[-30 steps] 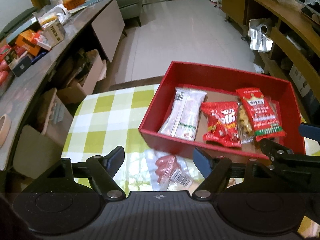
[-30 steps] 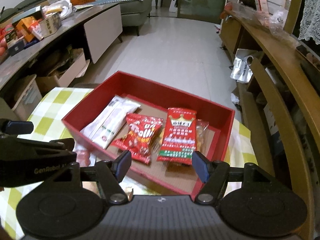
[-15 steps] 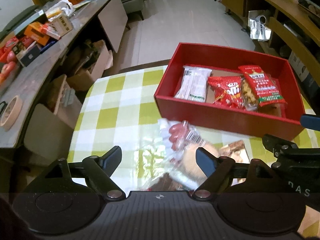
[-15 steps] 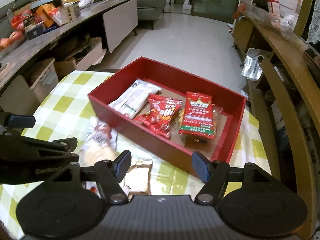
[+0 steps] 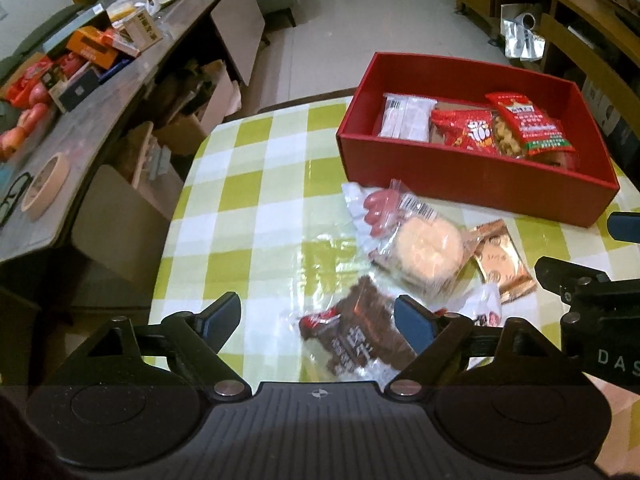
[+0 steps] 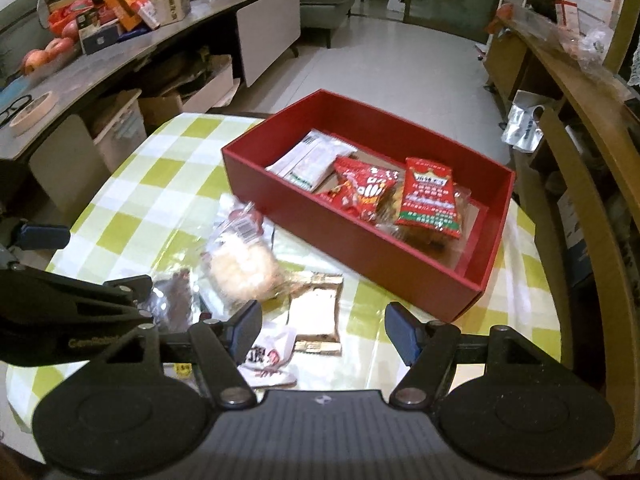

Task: Organize snacks
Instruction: 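Raise both open tools away from the red box, then lower the left tool onto the brown beef jerky pack and close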

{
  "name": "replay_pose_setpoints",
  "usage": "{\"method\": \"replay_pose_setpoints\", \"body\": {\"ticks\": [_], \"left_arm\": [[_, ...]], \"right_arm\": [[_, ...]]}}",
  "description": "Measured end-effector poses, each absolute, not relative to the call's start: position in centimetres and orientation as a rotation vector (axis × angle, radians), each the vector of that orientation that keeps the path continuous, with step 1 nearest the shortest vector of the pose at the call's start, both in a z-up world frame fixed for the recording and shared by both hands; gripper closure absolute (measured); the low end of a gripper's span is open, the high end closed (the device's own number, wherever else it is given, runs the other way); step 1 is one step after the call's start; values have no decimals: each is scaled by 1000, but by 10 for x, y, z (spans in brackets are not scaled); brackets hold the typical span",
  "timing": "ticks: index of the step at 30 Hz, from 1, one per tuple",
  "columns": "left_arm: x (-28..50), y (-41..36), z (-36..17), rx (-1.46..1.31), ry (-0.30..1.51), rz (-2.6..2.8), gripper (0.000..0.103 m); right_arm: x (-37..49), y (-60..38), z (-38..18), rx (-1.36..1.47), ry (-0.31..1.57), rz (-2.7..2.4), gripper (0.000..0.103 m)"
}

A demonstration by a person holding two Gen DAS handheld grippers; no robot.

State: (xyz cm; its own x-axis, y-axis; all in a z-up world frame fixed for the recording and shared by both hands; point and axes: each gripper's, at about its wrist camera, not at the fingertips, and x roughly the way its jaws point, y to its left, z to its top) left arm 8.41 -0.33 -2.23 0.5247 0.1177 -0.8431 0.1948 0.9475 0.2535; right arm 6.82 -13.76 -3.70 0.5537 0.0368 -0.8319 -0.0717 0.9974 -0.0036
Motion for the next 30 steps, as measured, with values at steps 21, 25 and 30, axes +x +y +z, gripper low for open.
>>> {"method": "replay_pose_setpoints", "body": {"ticks": [21, 25, 30], "left_arm": [[69, 6, -32, 400, 1018, -23, 10], [66, 5, -34, 430, 1007, -20, 10], [66, 3, -39, 464, 1007, -11, 10]], "right_arm": [[63, -128, -44, -50, 1003, 90, 23], [62, -127, -45, -55, 1009, 95, 23], [62, -127, -46, -57, 1014, 96, 22]]}}
